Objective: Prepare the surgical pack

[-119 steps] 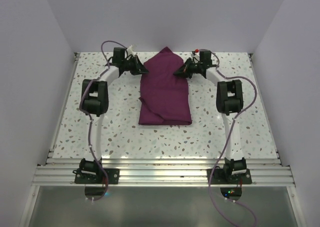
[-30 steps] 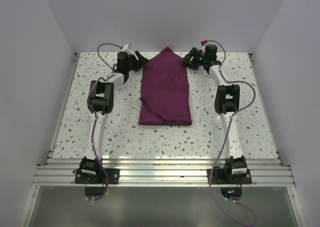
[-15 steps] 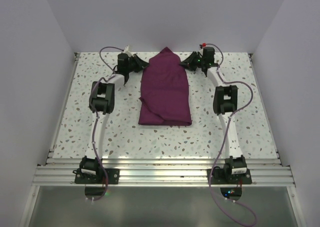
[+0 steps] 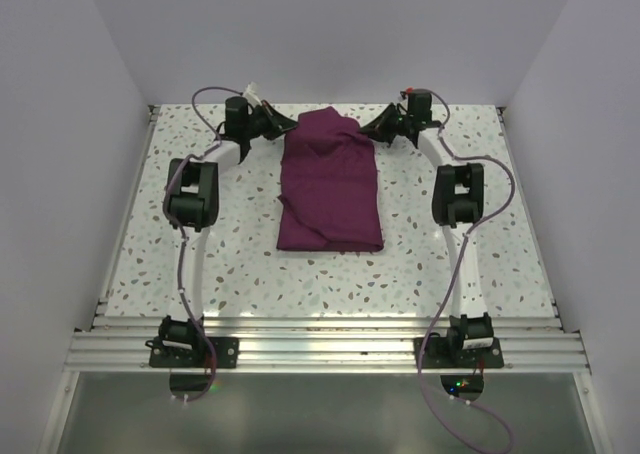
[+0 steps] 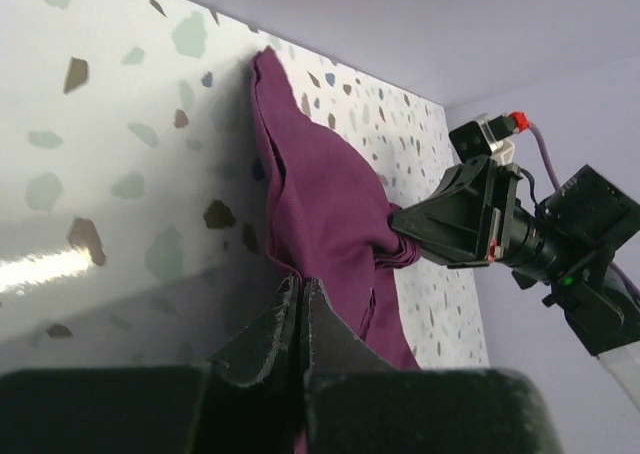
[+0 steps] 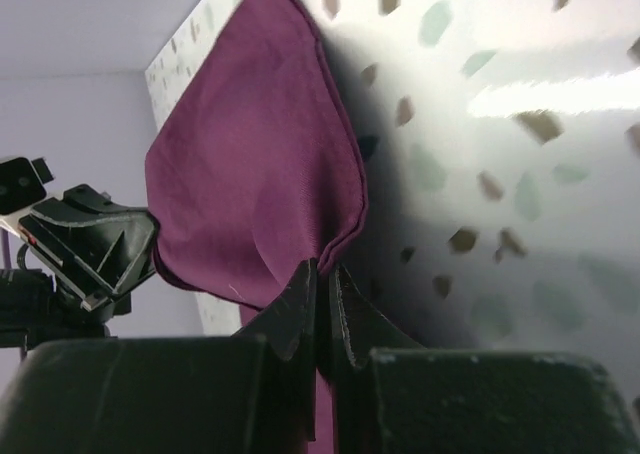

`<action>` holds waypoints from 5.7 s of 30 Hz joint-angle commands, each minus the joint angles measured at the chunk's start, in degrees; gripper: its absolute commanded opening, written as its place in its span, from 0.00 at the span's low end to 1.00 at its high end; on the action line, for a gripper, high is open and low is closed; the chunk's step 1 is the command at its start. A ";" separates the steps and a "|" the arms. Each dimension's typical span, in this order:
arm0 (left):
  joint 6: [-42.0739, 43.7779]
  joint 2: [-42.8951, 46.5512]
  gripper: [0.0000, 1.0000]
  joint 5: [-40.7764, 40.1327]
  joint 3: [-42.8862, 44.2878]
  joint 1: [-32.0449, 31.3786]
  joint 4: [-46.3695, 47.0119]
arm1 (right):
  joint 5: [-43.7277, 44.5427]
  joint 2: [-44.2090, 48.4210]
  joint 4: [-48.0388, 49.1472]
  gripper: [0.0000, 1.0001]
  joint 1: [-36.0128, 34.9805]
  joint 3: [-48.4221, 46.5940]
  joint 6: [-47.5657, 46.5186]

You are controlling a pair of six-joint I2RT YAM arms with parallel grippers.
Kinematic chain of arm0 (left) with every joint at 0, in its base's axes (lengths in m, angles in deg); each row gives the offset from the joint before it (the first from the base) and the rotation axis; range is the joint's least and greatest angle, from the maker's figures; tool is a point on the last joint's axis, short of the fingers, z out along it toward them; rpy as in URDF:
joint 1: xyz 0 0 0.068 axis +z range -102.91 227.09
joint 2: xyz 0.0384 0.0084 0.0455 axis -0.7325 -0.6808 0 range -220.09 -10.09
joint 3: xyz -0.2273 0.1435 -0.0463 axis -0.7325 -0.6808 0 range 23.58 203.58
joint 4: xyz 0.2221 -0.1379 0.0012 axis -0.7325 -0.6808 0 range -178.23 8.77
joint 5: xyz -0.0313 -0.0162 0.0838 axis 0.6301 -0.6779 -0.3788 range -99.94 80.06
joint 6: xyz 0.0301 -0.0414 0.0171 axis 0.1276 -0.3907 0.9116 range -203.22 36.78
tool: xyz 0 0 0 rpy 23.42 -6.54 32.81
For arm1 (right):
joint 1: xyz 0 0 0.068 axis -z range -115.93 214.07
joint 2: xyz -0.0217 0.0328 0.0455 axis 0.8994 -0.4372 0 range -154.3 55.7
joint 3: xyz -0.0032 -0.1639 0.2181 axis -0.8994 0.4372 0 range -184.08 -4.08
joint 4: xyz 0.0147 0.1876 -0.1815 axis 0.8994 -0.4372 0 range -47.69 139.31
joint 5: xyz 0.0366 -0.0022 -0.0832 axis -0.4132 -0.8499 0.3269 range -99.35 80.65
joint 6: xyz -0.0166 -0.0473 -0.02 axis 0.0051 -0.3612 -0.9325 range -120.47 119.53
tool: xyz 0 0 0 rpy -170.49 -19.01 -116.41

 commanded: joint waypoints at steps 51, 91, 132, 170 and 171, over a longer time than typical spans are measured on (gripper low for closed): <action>24.54 50.30 0.00 6.63 -52.63 -3.26 -25.27 | -4.08 58.92 -23.26 0.00 -1.69 64.80 -19.14; 34.73 61.90 0.36 5.93 -57.74 -3.26 -35.90 | 0.93 63.67 -35.74 0.61 -7.76 66.50 -28.28; 34.29 64.27 0.35 0.91 -58.61 -2.91 -35.73 | -6.62 32.20 -27.92 0.55 -12.15 33.79 -35.76; 28.23 62.96 0.32 -2.60 -55.01 2.28 -39.77 | -10.32 52.04 -37.93 0.00 -17.94 50.73 -35.22; 27.88 62.95 0.32 -2.69 -55.01 2.28 -39.68 | -10.23 53.02 -38.02 0.00 -18.47 51.97 -35.31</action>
